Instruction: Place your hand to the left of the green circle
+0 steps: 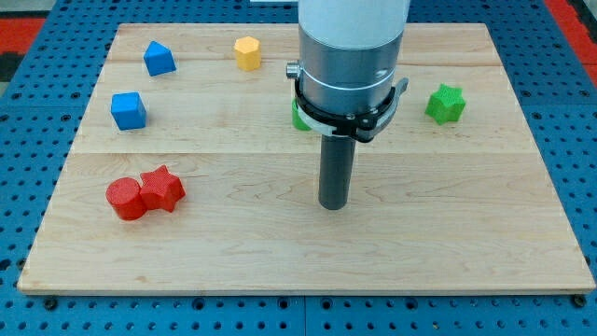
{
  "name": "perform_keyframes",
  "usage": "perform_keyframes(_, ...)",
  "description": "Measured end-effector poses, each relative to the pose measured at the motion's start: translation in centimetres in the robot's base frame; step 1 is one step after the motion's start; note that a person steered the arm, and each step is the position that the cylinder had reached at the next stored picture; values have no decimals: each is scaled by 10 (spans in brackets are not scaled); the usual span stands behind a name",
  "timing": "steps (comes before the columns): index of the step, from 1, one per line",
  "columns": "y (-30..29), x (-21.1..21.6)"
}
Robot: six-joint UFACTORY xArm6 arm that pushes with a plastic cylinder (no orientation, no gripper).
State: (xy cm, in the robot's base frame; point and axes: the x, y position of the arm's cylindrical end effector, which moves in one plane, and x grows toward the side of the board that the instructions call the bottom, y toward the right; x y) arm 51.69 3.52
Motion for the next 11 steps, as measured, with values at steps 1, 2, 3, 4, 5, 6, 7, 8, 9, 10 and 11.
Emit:
perform_keyframes(1,1,2)
perform_keyframes(2,2,3)
perform_keyframes(3,-19,-34)
perform_keyframes(4,-37,-48)
perform_keyframes(5,-37,-48)
perform_keyframes(6,-36,-47)
perform_keyframes(7,-72,-58)
perform_keyframes(8,-101,-59)
perform_keyframes(9,-97,-64)
perform_keyframes(10,-106,-92)
perform_keyframes(11,-105,-138)
